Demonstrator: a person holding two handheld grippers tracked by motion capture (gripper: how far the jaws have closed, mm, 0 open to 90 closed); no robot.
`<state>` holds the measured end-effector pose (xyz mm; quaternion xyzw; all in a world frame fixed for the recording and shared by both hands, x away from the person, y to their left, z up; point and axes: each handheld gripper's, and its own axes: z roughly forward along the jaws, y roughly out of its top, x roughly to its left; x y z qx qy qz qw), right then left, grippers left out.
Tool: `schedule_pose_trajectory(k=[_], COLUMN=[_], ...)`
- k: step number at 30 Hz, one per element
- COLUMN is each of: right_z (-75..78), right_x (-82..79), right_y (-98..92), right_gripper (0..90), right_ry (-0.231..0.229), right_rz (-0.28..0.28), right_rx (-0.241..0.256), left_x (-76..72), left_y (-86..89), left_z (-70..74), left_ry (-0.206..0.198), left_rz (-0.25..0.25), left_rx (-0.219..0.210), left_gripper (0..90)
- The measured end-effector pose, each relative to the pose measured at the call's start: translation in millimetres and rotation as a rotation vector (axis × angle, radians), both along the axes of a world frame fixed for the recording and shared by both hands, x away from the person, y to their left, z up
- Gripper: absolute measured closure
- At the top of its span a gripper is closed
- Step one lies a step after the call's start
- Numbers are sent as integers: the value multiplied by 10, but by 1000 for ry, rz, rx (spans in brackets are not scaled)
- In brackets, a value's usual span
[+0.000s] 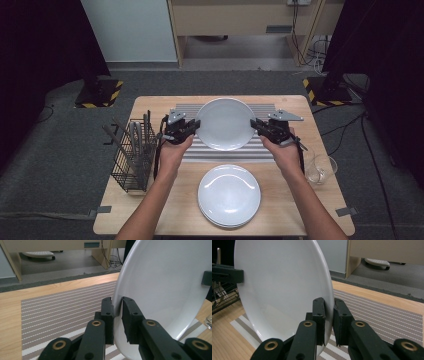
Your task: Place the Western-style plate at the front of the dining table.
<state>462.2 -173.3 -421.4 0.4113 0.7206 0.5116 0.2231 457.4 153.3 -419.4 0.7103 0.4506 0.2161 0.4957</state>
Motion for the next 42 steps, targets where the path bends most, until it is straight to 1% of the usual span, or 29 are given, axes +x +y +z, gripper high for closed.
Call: schedule_pose_trajectory(k=[4,8,12,17,24,32,37,42], right_z=[34,44,28,7,-29,-42,-48,-76], right_x=[73,155,236,321,394,443,472,494], right_y=[6,9,14,23,28,50,57,64], right_gripper=[810,807,806,806,806,807,807,805], right_ry=[-1,4,10,20,30,35,35,42], right_rz=[-3,-7,-9,-13,-11,-4,1,0], right_rx=[-2,-6,1,2,2,2,7,12], left_x=[61,135,203,285,341,369,382,391], left_y=[-5,-10,-15,-16,-12,8,14,21], left_z=[24,34,35,7,-35,-41,-46,-38], left_ry=[-3,6,6,15,29,34,45,44], left_rz=[5,7,13,20,24,32,37,39], left_rx=[-3,5,8,8,10,12,13,21], left_gripper=[797,797,797,795,795,794,794,795])
